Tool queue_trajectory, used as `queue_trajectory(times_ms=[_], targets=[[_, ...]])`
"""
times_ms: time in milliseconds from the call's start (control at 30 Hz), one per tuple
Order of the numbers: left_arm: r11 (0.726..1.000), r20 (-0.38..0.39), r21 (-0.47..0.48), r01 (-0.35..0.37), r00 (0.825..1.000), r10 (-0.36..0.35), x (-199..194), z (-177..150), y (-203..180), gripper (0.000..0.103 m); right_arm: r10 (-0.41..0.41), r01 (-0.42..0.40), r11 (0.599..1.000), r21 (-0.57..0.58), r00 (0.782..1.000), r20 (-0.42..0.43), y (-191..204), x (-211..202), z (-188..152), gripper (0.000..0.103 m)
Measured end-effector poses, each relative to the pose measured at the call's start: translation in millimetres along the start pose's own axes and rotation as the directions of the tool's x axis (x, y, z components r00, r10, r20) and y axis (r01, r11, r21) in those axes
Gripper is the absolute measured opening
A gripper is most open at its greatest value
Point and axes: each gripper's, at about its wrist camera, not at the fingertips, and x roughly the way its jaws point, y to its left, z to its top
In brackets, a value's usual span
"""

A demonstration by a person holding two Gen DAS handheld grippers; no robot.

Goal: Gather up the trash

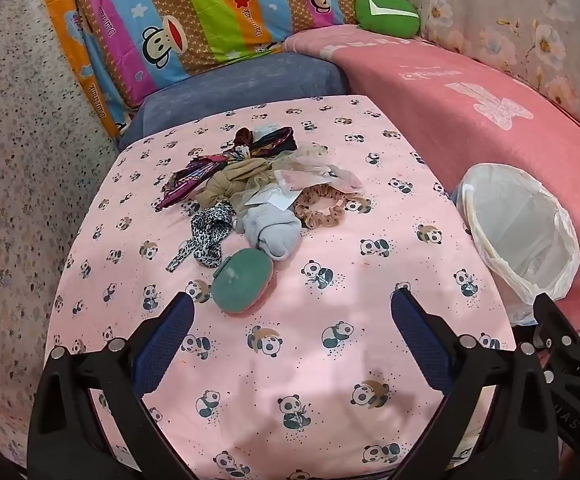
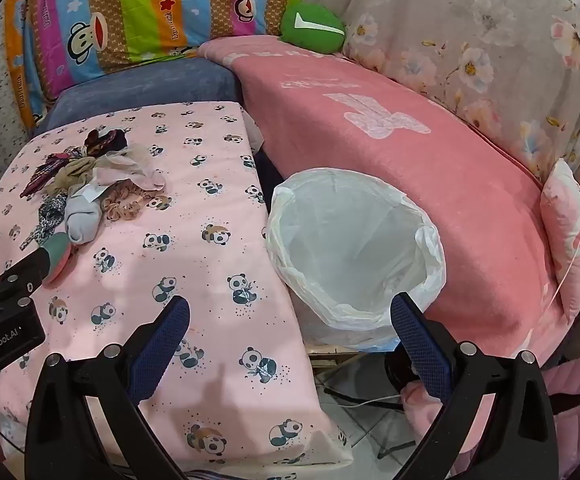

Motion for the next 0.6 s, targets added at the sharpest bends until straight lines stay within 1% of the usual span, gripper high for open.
queue_trajectory(times_ms=[433, 533, 600], targets=[[1.0, 0.008, 0.002, 0.009, 1.0, -0.009, -3.9, 2.1, 0.3, 0.094, -0.008, 0.008, 1.0, -0.002, 1.0, 0.005, 2.7, -2.5, 1.1, 0.096], [1.0, 0.015, 0.002, 0.007, 1.0, -0.007, -5.4, 2.5, 0.4, 0.094, -0.006, 0.006, 1.0, -0.003, 1.0, 0.005, 5.1, -0.7, 1.8, 0.096], [1.0, 0.026, -0.004, 0.009, 1.0, -0.009, -7.9, 0.9, 1.0, 0.094, -0.01, 0.01, 1.0, -0.004, 1.0, 0.007, 0.0, -5.9, 1.8, 0.096]])
